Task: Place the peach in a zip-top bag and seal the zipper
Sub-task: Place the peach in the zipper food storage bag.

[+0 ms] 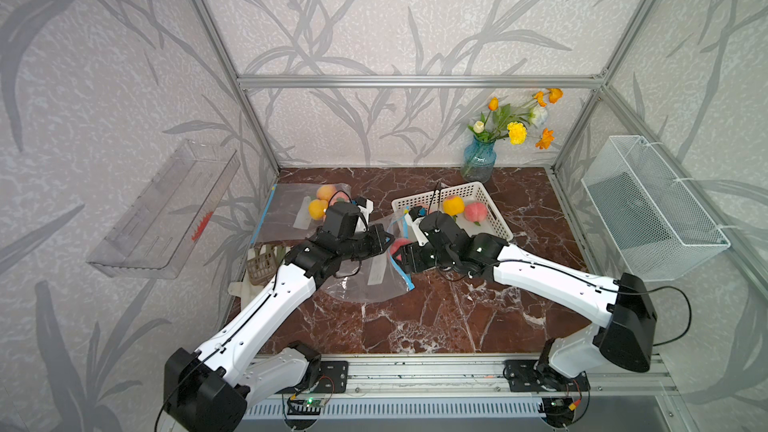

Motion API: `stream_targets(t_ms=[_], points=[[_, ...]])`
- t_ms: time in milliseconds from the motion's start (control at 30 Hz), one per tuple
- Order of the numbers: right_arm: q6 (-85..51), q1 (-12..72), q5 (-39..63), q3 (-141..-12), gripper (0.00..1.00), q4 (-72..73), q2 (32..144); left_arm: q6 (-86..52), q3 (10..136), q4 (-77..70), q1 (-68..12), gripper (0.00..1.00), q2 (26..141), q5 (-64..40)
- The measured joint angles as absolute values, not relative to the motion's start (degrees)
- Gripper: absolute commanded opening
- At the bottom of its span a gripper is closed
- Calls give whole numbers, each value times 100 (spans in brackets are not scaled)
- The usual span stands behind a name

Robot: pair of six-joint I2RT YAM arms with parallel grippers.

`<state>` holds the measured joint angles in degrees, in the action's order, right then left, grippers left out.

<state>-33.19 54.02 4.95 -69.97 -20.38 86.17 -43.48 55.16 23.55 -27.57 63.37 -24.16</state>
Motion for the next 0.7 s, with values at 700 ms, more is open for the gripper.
stream_targets(t_ms=[700], points=[[-5848,5024,1232,-6545,54,-1251,8593,-4528,5301,2224,-2757,0,6082,-2447]])
